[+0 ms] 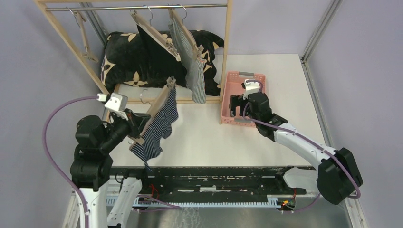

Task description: Remove the underwear clipped to the hanger

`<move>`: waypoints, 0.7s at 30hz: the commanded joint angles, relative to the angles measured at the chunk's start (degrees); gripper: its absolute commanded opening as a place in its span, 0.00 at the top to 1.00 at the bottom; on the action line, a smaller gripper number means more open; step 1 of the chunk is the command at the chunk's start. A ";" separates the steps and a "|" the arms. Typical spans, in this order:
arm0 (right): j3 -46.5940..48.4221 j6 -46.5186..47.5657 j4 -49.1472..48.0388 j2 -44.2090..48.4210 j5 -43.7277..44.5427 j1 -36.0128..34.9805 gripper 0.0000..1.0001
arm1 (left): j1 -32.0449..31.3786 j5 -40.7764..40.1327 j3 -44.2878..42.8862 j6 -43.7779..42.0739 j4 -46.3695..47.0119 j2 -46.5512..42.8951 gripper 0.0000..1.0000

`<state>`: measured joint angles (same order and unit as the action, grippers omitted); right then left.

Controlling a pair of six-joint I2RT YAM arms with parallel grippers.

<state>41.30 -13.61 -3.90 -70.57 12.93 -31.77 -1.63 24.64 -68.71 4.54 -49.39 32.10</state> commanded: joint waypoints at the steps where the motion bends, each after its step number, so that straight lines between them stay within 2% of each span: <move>1: 5.81 1.82 4.41 6.34 -9.09 -0.21 0.00 | 0.05 15.00 5.02 3.27 5.01 -2.25 0.97; 8: 11.17 3.85 8.63 15.98 -24.69 -0.22 0.00 | 0.05 27.58 9.00 3.41 12.32 -2.98 0.97; 13: 14.67 5.29 8.49 17.70 -39.31 -0.17 0.00 | 0.05 37.52 13.79 4.45 22.94 -2.14 0.97; 21: 20.49 8.50 8.39 15.03 -59.04 -0.15 0.00 | 0.05 41.78 15.41 3.61 28.49 1.85 0.97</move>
<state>57.69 -7.57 5.69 -54.17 -32.56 -31.77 -1.63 61.17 -52.99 5.67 -28.82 33.23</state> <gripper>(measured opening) 0.997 0.149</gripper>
